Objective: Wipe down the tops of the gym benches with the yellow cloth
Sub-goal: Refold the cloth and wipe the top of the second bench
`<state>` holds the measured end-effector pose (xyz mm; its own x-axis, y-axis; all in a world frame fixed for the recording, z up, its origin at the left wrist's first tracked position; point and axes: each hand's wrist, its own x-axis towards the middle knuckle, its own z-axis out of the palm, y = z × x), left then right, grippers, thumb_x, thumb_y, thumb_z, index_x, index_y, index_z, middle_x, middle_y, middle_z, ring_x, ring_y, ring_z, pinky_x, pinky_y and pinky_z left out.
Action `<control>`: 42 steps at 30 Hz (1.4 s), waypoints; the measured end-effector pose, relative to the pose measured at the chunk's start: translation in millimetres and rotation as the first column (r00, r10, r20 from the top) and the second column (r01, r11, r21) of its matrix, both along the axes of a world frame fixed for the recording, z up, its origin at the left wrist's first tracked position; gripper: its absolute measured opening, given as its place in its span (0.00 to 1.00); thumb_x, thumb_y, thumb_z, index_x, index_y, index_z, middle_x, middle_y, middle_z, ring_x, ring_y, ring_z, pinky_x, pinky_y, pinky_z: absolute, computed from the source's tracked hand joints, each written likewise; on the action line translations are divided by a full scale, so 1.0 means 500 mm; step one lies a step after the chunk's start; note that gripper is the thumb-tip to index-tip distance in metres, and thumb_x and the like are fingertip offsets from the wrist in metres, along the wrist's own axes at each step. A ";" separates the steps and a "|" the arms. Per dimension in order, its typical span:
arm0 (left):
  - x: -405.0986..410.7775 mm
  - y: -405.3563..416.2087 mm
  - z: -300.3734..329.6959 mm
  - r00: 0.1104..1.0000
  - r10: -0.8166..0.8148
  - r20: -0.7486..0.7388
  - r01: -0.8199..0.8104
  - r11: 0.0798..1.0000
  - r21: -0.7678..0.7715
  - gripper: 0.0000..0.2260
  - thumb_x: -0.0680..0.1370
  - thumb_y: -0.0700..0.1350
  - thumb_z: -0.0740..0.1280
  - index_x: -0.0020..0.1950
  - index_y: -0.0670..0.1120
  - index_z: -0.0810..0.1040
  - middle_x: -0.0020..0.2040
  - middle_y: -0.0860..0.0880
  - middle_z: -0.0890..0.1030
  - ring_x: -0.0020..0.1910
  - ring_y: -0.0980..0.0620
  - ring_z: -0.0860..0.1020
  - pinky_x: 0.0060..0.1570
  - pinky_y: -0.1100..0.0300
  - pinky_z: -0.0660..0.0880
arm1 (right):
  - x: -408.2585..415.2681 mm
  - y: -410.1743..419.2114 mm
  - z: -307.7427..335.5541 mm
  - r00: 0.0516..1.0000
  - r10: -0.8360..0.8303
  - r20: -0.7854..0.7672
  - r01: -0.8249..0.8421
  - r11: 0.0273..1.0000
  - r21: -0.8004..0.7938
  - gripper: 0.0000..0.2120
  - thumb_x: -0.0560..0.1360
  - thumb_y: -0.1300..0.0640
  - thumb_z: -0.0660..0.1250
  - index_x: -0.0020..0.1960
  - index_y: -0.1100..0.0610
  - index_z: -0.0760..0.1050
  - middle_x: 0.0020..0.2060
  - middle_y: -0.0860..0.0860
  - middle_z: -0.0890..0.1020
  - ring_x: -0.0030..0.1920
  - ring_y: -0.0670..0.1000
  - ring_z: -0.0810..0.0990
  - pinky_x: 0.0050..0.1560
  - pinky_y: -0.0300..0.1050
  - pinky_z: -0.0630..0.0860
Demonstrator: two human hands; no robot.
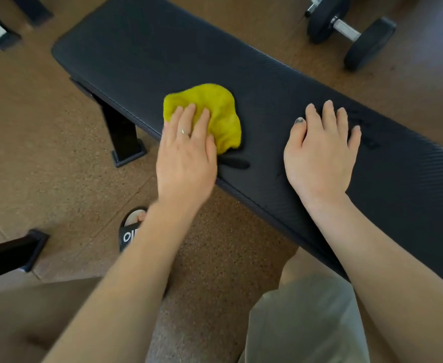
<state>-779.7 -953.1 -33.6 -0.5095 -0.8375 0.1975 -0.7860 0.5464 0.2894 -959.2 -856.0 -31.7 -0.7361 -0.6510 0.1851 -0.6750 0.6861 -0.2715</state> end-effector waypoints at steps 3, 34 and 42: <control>0.023 0.104 -0.013 0.995 -0.066 -0.077 0.066 0.998 0.005 0.21 0.87 0.48 0.55 0.78 0.43 0.69 0.79 0.42 0.67 0.80 0.41 0.61 0.80 0.43 0.57 | 0.000 0.001 -0.002 1.000 0.005 -0.018 -0.005 1.000 0.000 0.27 0.85 0.47 0.45 0.79 0.54 0.65 0.79 0.56 0.64 0.81 0.58 0.57 0.79 0.64 0.52; -0.069 0.022 -0.003 0.478 0.700 -0.531 -0.351 0.706 0.615 0.27 0.86 0.40 0.53 0.84 0.43 0.47 0.85 0.44 0.45 0.83 0.47 0.46 0.72 0.66 0.49 | -0.023 0.010 0.017 0.989 0.072 0.131 -0.074 0.997 0.007 0.24 0.85 0.50 0.47 0.79 0.52 0.65 0.80 0.54 0.62 0.81 0.56 0.55 0.80 0.60 0.49; -0.114 0.271 0.014 0.955 -0.262 -0.140 0.277 0.956 0.095 0.27 0.80 0.43 0.53 0.80 0.43 0.67 0.79 0.46 0.68 0.79 0.47 0.64 0.81 0.50 0.54 | -0.147 0.183 0.025 0.991 0.073 0.111 -0.091 0.982 0.166 0.25 0.85 0.45 0.42 0.82 0.45 0.56 0.82 0.49 0.55 0.82 0.52 0.50 0.80 0.61 0.47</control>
